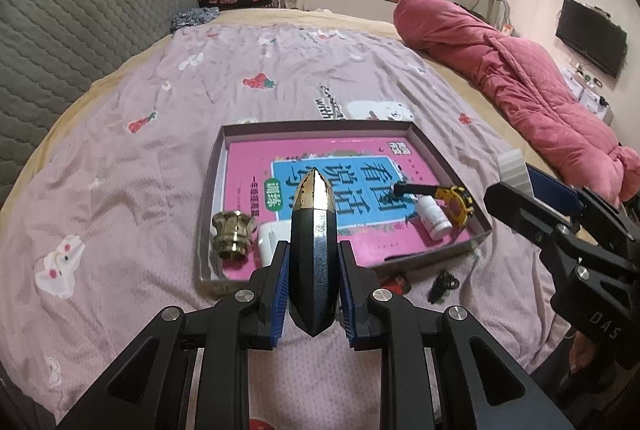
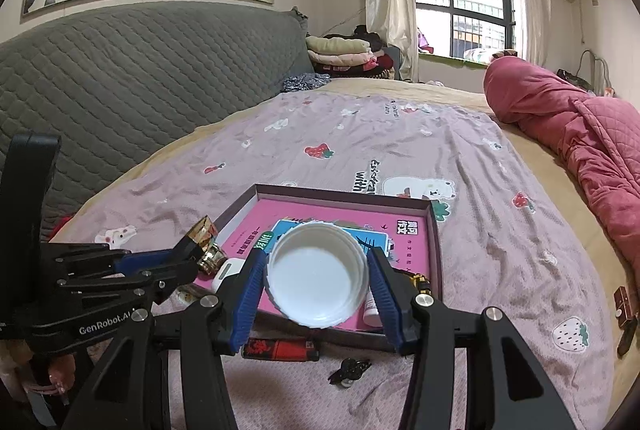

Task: Organize rigid objects
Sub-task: 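Carry the black pen and white bottle cap over the grey box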

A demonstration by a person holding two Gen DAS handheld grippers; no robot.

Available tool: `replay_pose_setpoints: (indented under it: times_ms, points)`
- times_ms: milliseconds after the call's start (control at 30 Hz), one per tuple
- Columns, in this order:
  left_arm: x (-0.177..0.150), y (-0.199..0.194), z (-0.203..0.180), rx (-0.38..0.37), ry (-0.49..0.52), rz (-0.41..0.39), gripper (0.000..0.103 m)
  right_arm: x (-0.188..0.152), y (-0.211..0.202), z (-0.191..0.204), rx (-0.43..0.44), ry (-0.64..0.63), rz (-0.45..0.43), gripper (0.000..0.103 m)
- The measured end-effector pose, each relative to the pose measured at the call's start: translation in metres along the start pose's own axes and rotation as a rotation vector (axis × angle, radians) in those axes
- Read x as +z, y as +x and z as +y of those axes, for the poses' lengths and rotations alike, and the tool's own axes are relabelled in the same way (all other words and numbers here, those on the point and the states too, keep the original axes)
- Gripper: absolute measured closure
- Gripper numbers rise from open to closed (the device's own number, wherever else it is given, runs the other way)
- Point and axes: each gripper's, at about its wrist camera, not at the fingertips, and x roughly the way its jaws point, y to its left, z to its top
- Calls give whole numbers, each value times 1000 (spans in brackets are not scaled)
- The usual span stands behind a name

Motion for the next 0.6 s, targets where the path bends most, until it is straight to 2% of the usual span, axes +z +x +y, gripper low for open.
replay_pose_setpoints:
  times_ms: [600]
  points:
    - [13, 27, -7, -15, 5, 24, 80, -4, 24, -17, -61, 17, 35, 52]
